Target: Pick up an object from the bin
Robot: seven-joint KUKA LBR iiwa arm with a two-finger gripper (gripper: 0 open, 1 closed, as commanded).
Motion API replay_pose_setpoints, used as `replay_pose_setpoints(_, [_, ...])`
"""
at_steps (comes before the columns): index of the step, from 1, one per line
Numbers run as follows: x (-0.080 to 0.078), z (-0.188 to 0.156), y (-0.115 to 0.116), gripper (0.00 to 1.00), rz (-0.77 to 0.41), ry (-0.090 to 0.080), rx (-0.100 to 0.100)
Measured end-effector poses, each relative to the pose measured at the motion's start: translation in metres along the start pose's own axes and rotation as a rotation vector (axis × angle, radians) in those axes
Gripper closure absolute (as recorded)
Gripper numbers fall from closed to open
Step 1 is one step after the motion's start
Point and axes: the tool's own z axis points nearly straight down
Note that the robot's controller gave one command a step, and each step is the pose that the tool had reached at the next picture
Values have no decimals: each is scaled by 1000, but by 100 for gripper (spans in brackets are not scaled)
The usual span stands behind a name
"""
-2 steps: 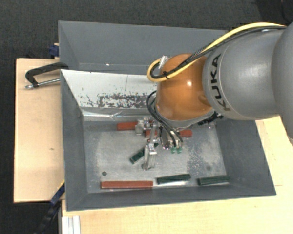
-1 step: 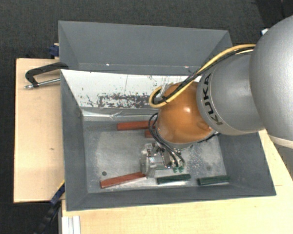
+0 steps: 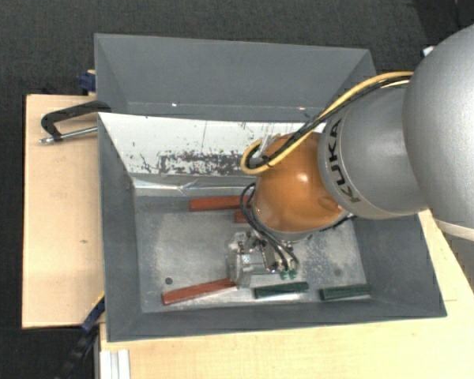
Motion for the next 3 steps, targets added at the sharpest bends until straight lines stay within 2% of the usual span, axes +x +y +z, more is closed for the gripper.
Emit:
replay_pose_setpoints(1, [-43, -32, -28, 100, -17, 0, -1])
replay_pose_setpoints(2, [-58, -44, -39, 100, -15, -6, 0])
replay_pose_setpoints(3, [-71, 1, -15, 0, -264, 0, -1])
